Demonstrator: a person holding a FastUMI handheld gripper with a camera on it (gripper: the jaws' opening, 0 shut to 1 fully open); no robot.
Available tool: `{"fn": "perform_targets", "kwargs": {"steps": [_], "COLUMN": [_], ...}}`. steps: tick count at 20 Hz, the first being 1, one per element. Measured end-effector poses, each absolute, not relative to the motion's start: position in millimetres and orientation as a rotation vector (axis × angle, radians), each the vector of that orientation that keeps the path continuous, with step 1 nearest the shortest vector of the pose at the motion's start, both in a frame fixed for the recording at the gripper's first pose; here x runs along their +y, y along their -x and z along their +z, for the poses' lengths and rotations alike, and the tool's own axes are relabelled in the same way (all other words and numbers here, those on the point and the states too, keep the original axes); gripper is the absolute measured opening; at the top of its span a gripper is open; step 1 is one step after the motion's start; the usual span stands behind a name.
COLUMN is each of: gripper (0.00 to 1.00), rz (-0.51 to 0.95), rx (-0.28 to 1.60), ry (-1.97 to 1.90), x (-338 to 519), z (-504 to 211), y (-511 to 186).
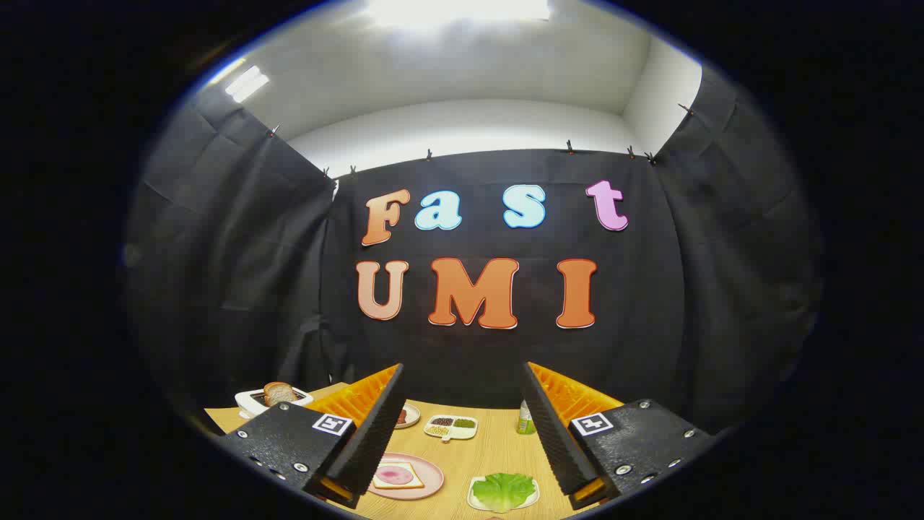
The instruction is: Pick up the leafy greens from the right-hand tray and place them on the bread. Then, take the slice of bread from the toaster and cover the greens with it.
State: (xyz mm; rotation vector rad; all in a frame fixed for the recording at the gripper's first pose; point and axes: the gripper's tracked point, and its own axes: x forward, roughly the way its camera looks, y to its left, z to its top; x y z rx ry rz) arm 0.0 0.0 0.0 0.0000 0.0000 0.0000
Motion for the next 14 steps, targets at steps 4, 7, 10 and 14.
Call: {"fn": "perform_targets", "kwargs": {"steps": [4,7,10,14], "gripper": [0.95,0.99,0.98,0.98], "rz": [0.037,0.028,0.037,0.052], "rx": [0.001,-0.022,-0.033,-0.038], "ry": [0.013,0.039,0.045,0.031], "x": [11.7,12.5,20.0,23.5], "z": [-1.7,0.5,4.3,5.0], "y": [-2.0,-1.9,-1.8,-1.4]}}
